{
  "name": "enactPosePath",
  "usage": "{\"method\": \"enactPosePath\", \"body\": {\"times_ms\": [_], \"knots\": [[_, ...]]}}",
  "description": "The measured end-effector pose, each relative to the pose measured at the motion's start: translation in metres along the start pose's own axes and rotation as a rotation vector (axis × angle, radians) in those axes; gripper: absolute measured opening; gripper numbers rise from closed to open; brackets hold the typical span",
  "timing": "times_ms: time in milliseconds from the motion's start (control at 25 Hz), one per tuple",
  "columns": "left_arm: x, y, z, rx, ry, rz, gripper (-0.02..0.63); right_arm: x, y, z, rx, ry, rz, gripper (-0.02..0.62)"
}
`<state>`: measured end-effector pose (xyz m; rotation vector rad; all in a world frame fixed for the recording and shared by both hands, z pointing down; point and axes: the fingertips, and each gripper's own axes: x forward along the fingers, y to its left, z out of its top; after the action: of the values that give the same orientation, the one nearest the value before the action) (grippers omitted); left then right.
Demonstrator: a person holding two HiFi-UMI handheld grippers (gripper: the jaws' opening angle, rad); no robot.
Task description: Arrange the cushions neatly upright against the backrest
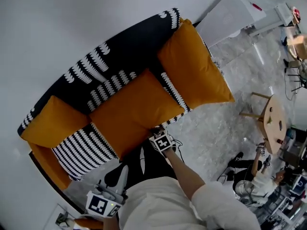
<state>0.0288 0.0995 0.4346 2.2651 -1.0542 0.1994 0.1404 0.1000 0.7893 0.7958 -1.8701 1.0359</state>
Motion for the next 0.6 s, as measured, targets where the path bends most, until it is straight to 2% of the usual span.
{"method": "enactPosePath", "body": {"times_ms": [440, 600], "knots": [[-0.067, 0.039, 0.064, 0.012, -0.177, 0.021, 0.012, -0.034, 0.045, 0.112, 0.109, -0.117, -0.025, 0.011], [-0.085, 0.049, 0.076, 0.020, -0.243, 0.011, 0.012, -0.042, 0.049, 0.159, 0.185, -0.172, -0.030, 0.011]]}}
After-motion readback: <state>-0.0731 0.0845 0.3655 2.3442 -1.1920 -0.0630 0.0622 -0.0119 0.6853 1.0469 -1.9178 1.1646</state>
